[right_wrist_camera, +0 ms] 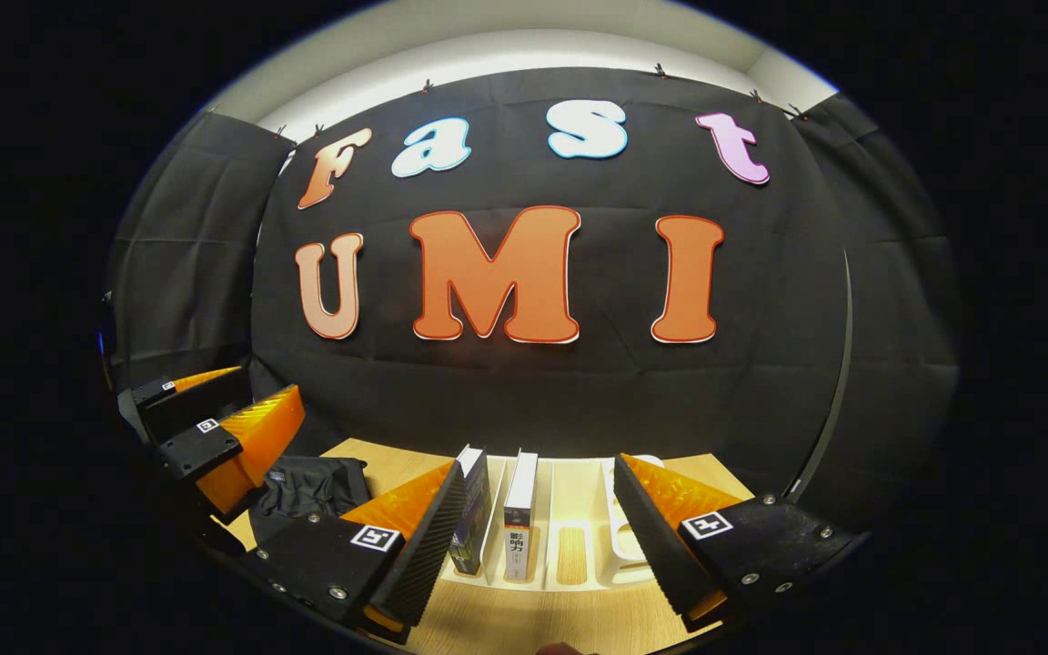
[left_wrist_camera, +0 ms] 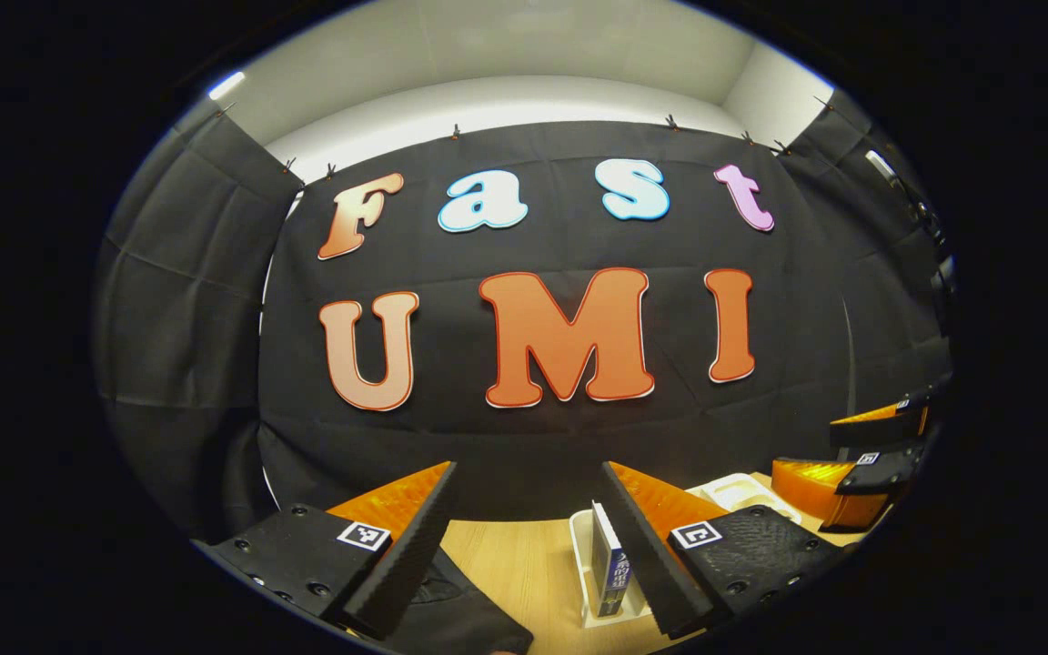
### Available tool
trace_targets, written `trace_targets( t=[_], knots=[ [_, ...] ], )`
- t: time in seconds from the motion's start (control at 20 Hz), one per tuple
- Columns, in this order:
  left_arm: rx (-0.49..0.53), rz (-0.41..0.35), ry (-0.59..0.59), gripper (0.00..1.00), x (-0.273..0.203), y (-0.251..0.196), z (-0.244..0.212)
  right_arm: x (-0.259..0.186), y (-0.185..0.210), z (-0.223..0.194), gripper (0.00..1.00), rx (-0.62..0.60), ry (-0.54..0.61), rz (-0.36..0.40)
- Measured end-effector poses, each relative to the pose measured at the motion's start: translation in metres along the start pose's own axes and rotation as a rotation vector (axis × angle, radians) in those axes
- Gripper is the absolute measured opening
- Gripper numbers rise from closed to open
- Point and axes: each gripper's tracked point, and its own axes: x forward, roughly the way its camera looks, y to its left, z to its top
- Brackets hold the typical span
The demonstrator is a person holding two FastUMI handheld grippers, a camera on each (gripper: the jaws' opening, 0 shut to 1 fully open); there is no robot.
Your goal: Open the schoolbag, grab two books from the bookshelf and put them into the schoolbag.
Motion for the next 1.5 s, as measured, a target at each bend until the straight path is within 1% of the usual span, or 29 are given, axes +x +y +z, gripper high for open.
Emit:
trace_targets(
  t=[0.1, 0.2, 0.35, 0.5, 0.65, 0.8, 0.9, 1.05, 1.3, 1.4, 1.5],
  knots=[
    [0.043, -0.005, 0.040, 0.96, 0.002, 0.005, -0.019, 0.003, -0.004, -0.003, 0.96, 0.001, 0.010, -0.007],
    [0.109, -0.011, 0.085, 0.96, 0.002, 0.008, -0.040, 0.006, -0.008, -0.005, 0.96, -0.002, 0.014, -0.017],
    [0.226, -0.032, 0.169, 0.96, 0.000, 0.012, -0.083, 0.011, -0.014, -0.013, 0.96, 0.003, 0.031, -0.022],
    [0.351, -0.035, 0.247, 0.96, -0.007, 0.019, -0.124, 0.015, -0.019, -0.020, 0.96, 0.002, 0.044, -0.027],
    [0.479, -0.079, 0.314, 0.96, -0.014, 0.013, -0.168, 0.019, -0.028, -0.026, 0.96, -0.002, 0.058, -0.042],
    [0.597, -0.130, 0.406, 0.96, -0.026, 0.010, -0.215, 0.022, -0.038, -0.034, 0.96, -0.003, 0.074, -0.056],
    [0.676, -0.138, 0.480, 0.96, -0.036, 0.011, -0.244, 0.022, -0.044, -0.038, 0.96, -0.008, 0.080, -0.067],
    [0.754, -0.163, 0.559, 0.98, -0.048, 0.011, -0.278, 0.024, -0.051, -0.044, 0.96, -0.007, 0.096, -0.075],
    [0.883, -0.201, 0.648, 0.97, -0.073, 0.017, -0.326, 0.021, -0.057, -0.053, 0.96, -0.007, 0.114, -0.083],
    [0.923, -0.201, 0.686, 0.98, -0.078, 0.026, -0.342, 0.021, -0.061, -0.055, 0.96, -0.004, 0.116, -0.087],
    [0.951, -0.183, 0.717, 0.98, -0.083, 0.039, -0.352, 0.021, -0.064, -0.057, 0.96, 0.001, 0.119, -0.092]
  ],
)
